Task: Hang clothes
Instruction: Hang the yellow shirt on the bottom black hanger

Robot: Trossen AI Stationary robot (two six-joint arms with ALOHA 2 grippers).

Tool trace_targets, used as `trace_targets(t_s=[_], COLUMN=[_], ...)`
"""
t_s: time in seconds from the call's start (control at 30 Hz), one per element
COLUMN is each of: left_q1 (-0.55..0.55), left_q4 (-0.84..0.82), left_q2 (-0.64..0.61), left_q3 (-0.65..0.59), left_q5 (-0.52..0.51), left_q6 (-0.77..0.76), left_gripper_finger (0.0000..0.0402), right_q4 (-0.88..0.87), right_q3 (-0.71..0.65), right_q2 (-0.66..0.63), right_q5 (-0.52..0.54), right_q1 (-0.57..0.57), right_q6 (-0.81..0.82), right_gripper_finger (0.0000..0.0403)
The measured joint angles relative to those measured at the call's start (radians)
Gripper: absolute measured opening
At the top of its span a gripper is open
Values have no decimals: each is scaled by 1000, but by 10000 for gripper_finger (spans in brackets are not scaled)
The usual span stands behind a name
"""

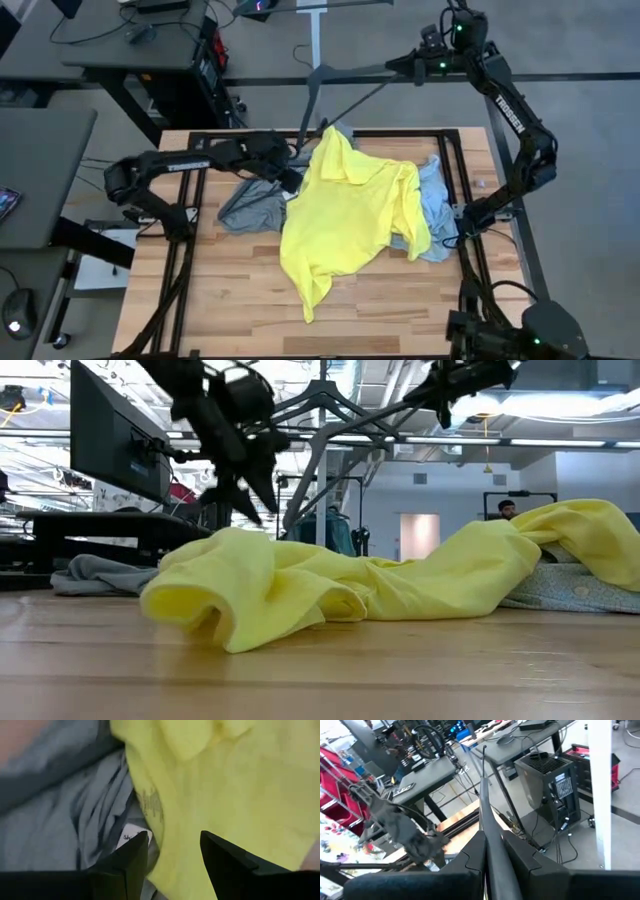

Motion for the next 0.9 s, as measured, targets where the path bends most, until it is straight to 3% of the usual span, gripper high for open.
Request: trace_targets(t_s=[0.23,0.4,0.6,0.7,0.8,0.9], left_q1=[-28,-28,-28,-36,-61,-91], left_q4=[235,249,263,297,334,336], left_q2=[185,268,278,273,257,251], left_q3=[-13,-13,-13,-13,4,50], left_q5=[-16,-48,-63,-64,-52,-10], left_q6=[-42,-86,-62,-24,54,117], left_gripper_finger=[164,164,156,111,31,10], right_q4=[5,4,1,1,2,5], right_q3=[0,0,0,0,0,0], right_q2=[0,0,0,0,0,0], right_q5=[1,-1,0,0,0,0], right_q1=[1,-3,-5,-4,-4,-4], right_q6=[-27,-28,-28,-30,-43,-45], right_gripper_finger=[31,31,31,31,31,31])
